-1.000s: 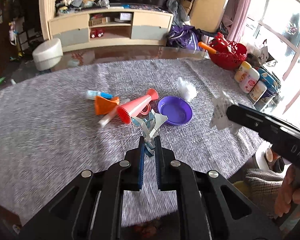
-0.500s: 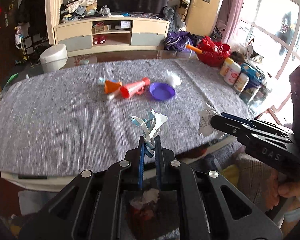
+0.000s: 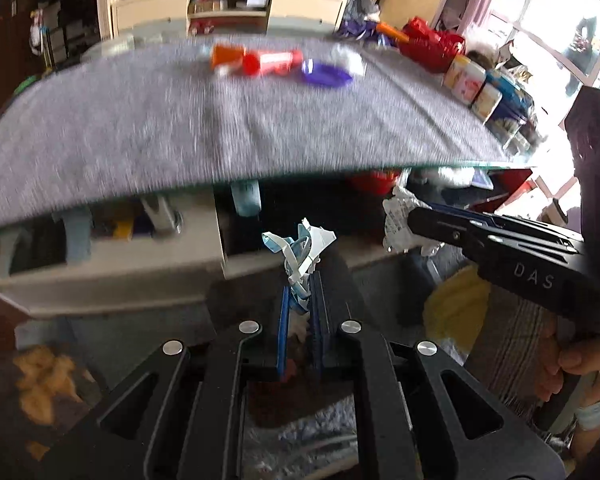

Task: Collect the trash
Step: 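Lower both crumpled items into the grey bin and open both tools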

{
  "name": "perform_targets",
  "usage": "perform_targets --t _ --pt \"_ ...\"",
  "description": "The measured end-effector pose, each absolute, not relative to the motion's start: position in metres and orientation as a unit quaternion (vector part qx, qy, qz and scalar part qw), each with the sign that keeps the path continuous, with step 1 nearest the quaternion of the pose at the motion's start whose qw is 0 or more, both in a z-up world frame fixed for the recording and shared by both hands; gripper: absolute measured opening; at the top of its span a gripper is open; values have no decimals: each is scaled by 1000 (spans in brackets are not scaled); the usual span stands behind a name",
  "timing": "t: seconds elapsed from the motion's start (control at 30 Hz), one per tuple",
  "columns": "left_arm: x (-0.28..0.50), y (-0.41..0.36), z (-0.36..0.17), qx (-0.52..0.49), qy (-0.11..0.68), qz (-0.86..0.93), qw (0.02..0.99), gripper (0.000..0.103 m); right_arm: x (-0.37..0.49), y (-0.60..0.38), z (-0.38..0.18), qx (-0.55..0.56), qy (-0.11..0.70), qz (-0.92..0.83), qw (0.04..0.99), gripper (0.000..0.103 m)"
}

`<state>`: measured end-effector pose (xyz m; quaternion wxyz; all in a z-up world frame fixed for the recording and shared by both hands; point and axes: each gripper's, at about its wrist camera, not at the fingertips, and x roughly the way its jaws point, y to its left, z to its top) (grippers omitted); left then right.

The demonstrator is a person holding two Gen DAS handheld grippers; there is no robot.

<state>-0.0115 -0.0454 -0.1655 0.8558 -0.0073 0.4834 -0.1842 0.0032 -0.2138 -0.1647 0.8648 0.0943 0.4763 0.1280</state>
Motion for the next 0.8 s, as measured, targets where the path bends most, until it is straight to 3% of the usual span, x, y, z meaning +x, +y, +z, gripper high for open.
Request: perform_targets --t 0.53,0.7,0.8 --pt "-15 -38 -232 -36 550 -181 815 9 -3 -200 -223 88 532 129 832 24" --pt "-14 -40 -236 -35 555 -185 810 12 0 -198 -226 95 540 134 826 26" --pt "-13 -41 -236 -28 553 -183 812 20 2 -198 -229 98 545 134 822 28"
